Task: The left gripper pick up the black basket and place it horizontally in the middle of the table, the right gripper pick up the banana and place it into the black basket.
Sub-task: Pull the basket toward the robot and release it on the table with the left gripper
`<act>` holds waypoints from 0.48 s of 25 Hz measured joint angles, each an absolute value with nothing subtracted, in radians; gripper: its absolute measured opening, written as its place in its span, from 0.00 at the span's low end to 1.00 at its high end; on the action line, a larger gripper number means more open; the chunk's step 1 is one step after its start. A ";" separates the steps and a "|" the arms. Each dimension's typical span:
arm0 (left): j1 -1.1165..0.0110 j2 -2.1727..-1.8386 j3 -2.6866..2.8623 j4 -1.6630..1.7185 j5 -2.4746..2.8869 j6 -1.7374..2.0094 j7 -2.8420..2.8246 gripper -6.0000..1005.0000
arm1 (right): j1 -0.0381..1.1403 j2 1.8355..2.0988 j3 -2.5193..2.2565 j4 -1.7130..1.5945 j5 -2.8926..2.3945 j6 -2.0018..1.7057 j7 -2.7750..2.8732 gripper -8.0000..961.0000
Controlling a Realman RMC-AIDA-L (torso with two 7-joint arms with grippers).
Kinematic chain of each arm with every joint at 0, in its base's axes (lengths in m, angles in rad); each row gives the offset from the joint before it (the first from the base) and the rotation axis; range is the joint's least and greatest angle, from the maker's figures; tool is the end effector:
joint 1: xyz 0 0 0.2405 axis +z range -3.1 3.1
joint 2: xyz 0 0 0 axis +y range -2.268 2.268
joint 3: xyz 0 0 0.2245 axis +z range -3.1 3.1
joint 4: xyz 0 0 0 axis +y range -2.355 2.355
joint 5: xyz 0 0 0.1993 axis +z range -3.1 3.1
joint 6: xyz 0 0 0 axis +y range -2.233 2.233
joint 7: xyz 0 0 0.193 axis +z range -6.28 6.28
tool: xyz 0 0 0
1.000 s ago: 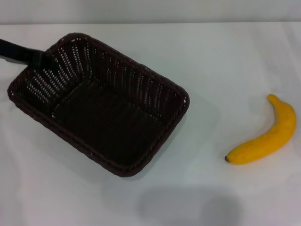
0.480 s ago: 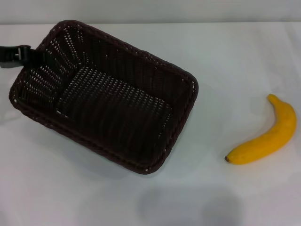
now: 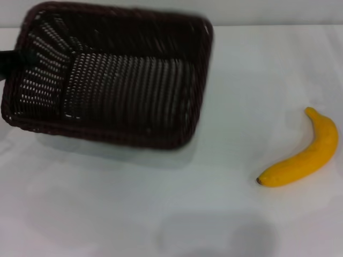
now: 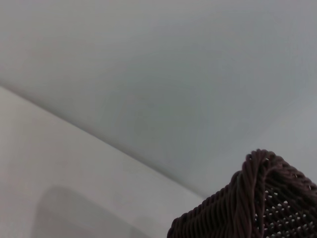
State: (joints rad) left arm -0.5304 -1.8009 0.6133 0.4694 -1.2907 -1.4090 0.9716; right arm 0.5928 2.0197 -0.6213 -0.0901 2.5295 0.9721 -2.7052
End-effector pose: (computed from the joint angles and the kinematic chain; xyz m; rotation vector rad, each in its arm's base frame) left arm -0.2772 0.3743 0.0800 -2.0323 -1.6678 -0.9125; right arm 0.3223 0.4176 0.0825 -1.3676 0.7312 0.7277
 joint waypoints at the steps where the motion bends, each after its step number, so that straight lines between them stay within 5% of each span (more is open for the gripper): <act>1: -0.521 -1.806 0.589 0.453 -1.295 -1.400 0.971 0.20 | 0.593 2.020 -0.621 -0.090 2.529 0.972 -2.705 0.91; 12: -0.492 -1.915 0.462 0.427 -1.286 -1.207 0.939 0.20 | 0.599 2.016 -0.621 -0.118 2.530 0.951 -2.714 0.91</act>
State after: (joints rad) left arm -0.4919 -1.9148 0.4618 0.4270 -1.2860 -1.2071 0.9386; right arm 0.5992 2.0155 -0.6212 -0.1176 2.5296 0.9514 -2.7136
